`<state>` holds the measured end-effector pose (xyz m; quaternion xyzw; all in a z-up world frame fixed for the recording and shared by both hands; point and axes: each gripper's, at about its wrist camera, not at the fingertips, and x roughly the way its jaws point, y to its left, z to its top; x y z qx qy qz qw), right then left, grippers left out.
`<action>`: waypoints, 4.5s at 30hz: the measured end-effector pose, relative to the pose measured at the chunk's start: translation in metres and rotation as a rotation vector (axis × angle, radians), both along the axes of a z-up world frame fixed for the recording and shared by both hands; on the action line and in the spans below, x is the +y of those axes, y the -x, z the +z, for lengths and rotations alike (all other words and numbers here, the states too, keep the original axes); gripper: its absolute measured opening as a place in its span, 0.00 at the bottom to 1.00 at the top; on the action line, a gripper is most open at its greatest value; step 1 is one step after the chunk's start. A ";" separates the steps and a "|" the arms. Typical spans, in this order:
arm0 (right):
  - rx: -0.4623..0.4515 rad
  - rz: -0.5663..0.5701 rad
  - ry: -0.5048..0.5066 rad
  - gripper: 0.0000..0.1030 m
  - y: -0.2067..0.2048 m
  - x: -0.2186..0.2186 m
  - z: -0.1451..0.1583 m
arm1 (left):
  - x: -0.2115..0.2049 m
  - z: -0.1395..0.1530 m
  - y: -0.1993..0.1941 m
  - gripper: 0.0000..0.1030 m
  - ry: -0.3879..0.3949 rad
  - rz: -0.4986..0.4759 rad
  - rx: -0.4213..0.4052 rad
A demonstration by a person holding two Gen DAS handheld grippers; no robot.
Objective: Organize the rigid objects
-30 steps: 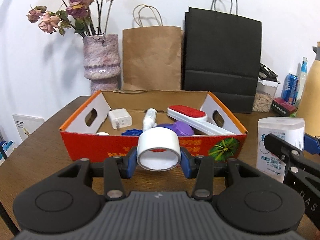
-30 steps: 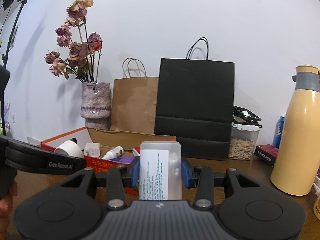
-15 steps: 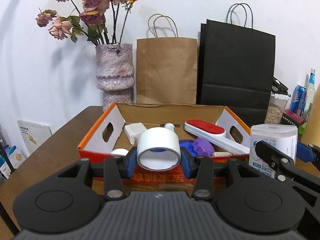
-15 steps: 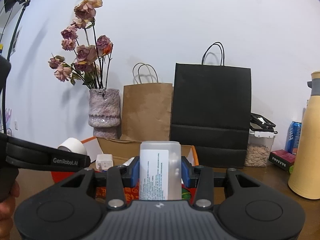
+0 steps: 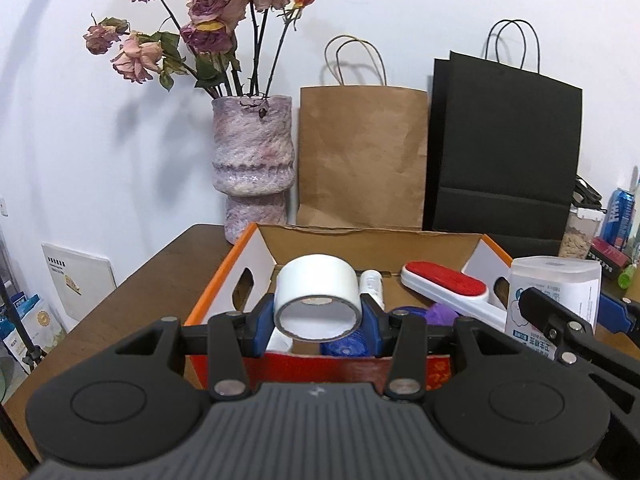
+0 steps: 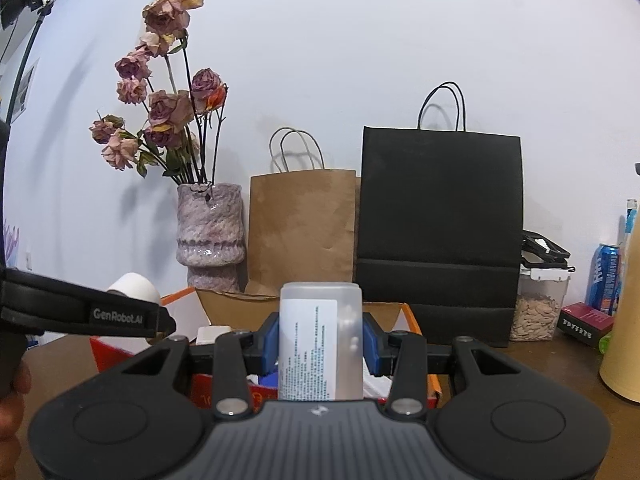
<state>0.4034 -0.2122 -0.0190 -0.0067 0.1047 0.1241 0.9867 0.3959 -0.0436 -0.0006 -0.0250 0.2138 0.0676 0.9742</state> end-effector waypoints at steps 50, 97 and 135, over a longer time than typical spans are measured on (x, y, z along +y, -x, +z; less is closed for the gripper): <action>0.109 -0.038 -0.045 1.00 -0.121 0.020 -0.009 | 0.041 -0.021 -0.102 1.00 -0.077 0.045 0.054; 0.039 0.014 -0.072 1.00 0.228 -0.034 0.072 | 0.016 0.064 0.264 1.00 -0.081 -0.015 -0.098; -0.008 0.026 -0.046 1.00 0.362 -0.021 0.078 | 0.018 0.059 0.386 1.00 -0.062 -0.027 -0.132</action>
